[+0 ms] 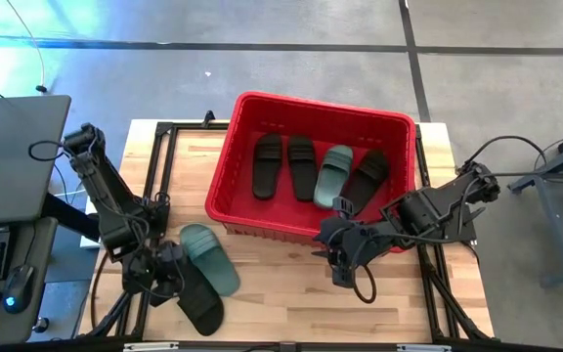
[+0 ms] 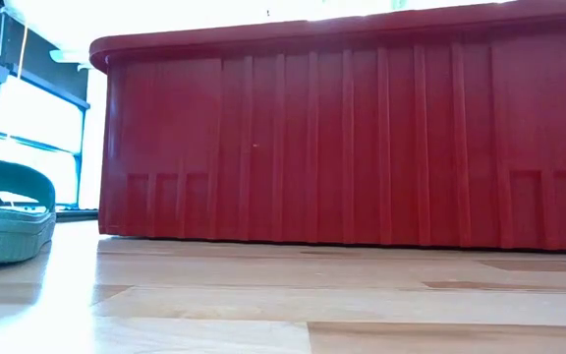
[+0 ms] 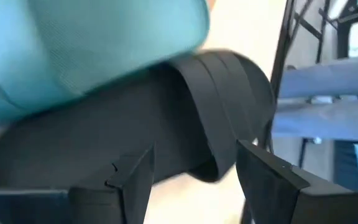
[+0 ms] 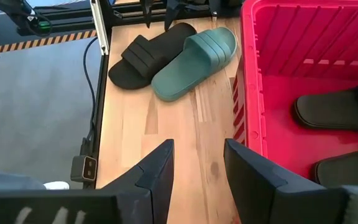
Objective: Pick and place slides into bin
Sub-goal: Put the black slide into the red bin
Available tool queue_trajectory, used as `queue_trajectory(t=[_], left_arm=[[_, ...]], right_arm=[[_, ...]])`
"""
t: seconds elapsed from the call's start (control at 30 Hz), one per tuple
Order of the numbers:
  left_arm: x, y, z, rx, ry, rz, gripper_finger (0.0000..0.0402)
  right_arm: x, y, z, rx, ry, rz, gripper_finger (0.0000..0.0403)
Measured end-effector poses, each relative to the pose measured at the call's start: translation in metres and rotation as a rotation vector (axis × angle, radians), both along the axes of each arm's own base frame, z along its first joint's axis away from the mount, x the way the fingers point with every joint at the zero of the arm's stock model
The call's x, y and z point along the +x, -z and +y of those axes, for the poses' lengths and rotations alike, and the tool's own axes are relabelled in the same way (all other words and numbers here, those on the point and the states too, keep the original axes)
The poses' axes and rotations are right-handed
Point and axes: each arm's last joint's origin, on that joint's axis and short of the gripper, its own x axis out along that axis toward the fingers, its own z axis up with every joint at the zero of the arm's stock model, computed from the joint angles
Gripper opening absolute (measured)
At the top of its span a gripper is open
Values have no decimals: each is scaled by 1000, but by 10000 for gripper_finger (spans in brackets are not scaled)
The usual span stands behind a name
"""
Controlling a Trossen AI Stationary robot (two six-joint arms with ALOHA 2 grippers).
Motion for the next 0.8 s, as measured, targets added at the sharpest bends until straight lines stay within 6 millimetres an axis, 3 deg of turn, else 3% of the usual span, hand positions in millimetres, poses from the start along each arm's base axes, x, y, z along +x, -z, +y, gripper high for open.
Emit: queue_trajectory(t=[0.23, 0.47, 0.8], left_arm=[[3, 16, -6, -139, 3, -86, 205], [4, 35, -7, -116, -21, -39, 205], [17, 55, -25, -124, -28, -56, 205]], right_arm=[[0, 0, 0, 12, 10, 1, 129], [0, 0, 0, 30, 23, 2, 129], [0, 0, 0, 30, 30, -1, 129]])
